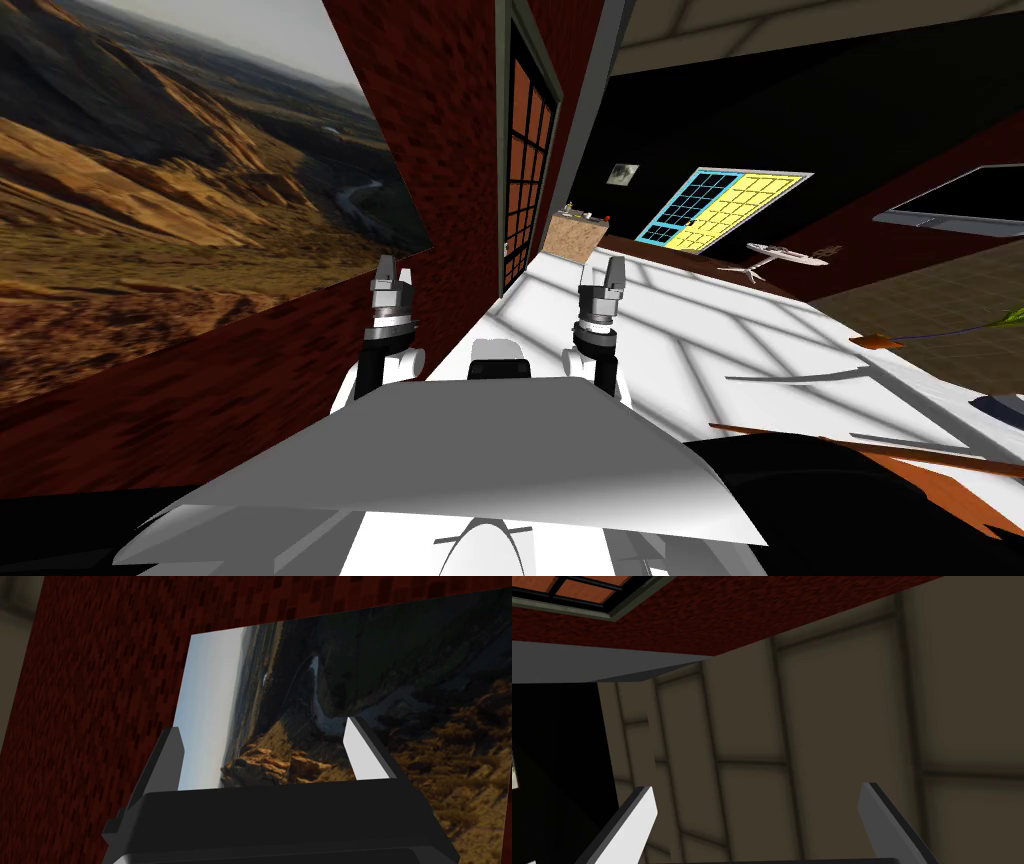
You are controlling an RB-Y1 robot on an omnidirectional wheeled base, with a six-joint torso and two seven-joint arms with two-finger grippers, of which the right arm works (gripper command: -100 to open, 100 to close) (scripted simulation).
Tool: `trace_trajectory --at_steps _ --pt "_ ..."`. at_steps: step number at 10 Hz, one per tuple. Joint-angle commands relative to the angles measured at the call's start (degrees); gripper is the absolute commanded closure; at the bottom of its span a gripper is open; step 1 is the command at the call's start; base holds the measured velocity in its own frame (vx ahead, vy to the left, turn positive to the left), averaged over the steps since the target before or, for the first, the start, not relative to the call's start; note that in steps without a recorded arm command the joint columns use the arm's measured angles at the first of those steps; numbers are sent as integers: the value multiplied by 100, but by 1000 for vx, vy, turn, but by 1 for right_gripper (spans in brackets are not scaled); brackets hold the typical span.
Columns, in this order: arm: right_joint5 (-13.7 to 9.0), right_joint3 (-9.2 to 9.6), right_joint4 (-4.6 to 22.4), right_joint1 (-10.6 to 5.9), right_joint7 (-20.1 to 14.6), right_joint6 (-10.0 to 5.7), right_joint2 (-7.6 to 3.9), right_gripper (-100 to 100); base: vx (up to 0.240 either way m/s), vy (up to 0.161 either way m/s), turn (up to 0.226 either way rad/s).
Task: Pull the door open
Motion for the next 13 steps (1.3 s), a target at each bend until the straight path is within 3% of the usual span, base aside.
trace_trajectory --at_steps 1,13 --pt "82 -46 174 -25 123 -63 -62 -100 74 -15 144" --pt "695 -395 1488 -211 1048 -538 -328 -100 135 -42 122"
